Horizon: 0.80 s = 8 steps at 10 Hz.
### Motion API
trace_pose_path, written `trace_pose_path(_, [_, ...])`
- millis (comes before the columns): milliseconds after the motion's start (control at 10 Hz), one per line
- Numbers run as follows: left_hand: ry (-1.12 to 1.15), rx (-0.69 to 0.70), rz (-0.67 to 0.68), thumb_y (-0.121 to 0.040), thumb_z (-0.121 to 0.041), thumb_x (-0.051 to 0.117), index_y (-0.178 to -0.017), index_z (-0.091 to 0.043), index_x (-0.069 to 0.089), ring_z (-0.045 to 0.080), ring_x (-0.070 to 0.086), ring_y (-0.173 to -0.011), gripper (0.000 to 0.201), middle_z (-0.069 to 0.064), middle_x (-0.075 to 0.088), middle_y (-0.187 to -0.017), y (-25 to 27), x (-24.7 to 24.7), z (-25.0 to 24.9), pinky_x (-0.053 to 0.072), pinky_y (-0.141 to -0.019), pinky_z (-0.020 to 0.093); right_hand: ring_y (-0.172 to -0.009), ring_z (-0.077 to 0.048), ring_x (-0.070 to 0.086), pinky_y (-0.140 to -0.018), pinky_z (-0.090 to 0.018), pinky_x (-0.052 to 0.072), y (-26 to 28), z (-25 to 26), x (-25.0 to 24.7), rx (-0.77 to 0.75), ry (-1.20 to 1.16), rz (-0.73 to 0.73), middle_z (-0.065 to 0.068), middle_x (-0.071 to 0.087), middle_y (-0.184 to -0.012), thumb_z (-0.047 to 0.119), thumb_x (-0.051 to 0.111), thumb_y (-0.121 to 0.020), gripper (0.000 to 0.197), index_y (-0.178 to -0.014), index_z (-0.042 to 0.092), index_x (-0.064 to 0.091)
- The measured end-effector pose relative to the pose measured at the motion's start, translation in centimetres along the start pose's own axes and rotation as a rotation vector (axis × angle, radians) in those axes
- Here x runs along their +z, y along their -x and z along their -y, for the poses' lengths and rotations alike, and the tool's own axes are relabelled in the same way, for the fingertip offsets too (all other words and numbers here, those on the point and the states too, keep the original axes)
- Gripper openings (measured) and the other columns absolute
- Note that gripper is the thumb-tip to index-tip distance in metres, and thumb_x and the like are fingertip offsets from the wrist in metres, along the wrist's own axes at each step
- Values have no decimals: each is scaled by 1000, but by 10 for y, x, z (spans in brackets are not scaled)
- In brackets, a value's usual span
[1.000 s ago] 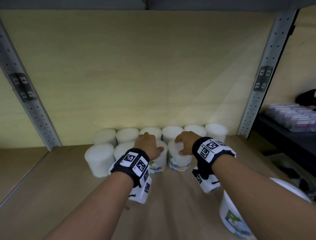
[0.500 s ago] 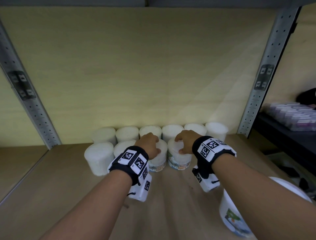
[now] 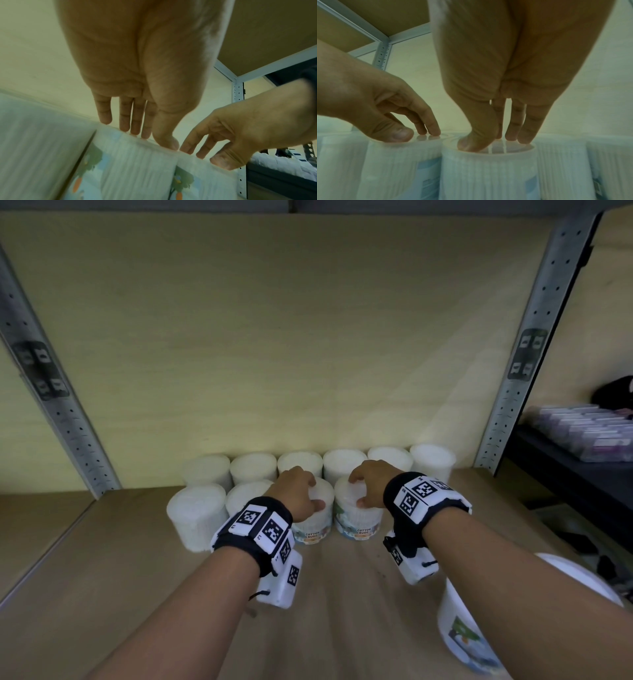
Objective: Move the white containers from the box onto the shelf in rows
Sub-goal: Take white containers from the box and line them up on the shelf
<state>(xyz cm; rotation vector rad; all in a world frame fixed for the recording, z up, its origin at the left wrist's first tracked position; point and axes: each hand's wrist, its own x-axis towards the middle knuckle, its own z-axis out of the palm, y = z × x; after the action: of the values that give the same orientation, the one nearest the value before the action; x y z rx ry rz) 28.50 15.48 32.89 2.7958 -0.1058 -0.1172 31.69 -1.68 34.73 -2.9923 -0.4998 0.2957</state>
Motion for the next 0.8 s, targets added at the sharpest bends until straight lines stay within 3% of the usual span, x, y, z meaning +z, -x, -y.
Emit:
trace_pose_path(200, [65,19,1,-88,-30,64,-137,-14,46,21,42,-132,54,4,44,-143,2,-2,4,35,-109,31,-134,-23,43,-109,-30,36,0,1,0,0,2,-3,-6,43,-146,22,66,-87,59,-141,13,44])
trace_pose_path(800, [58,21,-6,-88,-30,64,-137,-14,46,22,41,-132,54,5,43,-142,6,-2,2,34,-109,31,-134,-24,43,-110,-32,37,3,3,0,11,44,19,-7,41,-146,23,64,-89,58,-143,13,42])
